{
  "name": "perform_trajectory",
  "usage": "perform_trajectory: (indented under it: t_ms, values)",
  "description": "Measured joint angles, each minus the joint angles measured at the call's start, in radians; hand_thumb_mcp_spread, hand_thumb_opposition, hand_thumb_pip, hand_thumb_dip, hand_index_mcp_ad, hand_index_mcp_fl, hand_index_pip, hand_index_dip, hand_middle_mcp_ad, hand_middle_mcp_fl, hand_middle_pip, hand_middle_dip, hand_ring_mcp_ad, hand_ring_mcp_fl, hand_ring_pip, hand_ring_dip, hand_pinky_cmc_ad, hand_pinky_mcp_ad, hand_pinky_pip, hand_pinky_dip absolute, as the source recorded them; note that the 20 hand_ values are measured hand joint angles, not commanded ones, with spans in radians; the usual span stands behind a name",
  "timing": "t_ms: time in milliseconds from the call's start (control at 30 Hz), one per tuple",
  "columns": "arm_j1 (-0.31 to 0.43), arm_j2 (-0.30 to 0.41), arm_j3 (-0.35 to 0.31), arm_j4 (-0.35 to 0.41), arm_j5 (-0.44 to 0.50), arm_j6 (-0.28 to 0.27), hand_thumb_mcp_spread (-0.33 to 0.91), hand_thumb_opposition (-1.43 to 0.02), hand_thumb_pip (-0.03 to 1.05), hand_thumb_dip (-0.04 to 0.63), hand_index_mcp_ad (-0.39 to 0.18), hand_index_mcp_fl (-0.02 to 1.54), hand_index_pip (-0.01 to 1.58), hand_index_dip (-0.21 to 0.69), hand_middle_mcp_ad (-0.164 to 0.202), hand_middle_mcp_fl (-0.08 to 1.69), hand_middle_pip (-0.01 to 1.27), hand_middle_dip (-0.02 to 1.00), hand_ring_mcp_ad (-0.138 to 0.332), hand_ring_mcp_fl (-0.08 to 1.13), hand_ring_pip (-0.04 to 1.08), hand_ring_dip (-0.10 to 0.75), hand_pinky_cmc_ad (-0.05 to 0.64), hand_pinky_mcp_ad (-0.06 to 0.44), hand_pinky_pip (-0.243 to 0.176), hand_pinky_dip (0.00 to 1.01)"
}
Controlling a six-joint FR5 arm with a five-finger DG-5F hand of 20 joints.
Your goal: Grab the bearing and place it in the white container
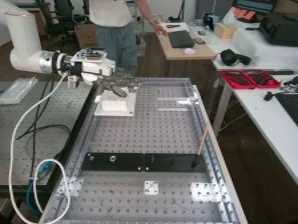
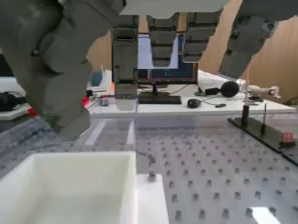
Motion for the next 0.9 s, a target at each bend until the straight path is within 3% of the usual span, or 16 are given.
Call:
perform_trajectory:
  t_ms: [167,367,600,900]
  values:
    - [-0.083,0.078,0.068,-0.04,-0.023,-0.052,0.18,-0.77,0.68,0.202,-0.089,0.02,1.09,0.009,0.072,0.02,0.13,0.16,0.124,0.0,0.09,0.072,0.374,0.295,-0.106,0.42]
    - [-0.177,0.095,0.176,-0.093,-0.045,-0.055,0.18,-0.77,0.65,0.182,-0.098,0.02,0.77,0.009,0.073,0.02,0.13,0.16,0.138,0.0,0.09,0.072,0.379,0.298,-0.108,0.43]
    - [-0.299,0.065,0.312,-0.153,-0.098,-0.035,0.17,-0.76,0.6,0.175,-0.087,0.02,0.55,0.012,0.075,0.02,0.13,0.16,0.148,0.0,0.09,0.072,0.379,0.311,-0.105,0.42]
    - [-0.413,-0.015,0.433,-0.224,-0.253,-0.016,0.18,-0.74,0.6,0.168,-0.087,0.05,0.47,0.033,0.077,0.02,0.13,0.16,0.164,0.0,0.09,0.068,0.379,0.312,-0.105,0.43]
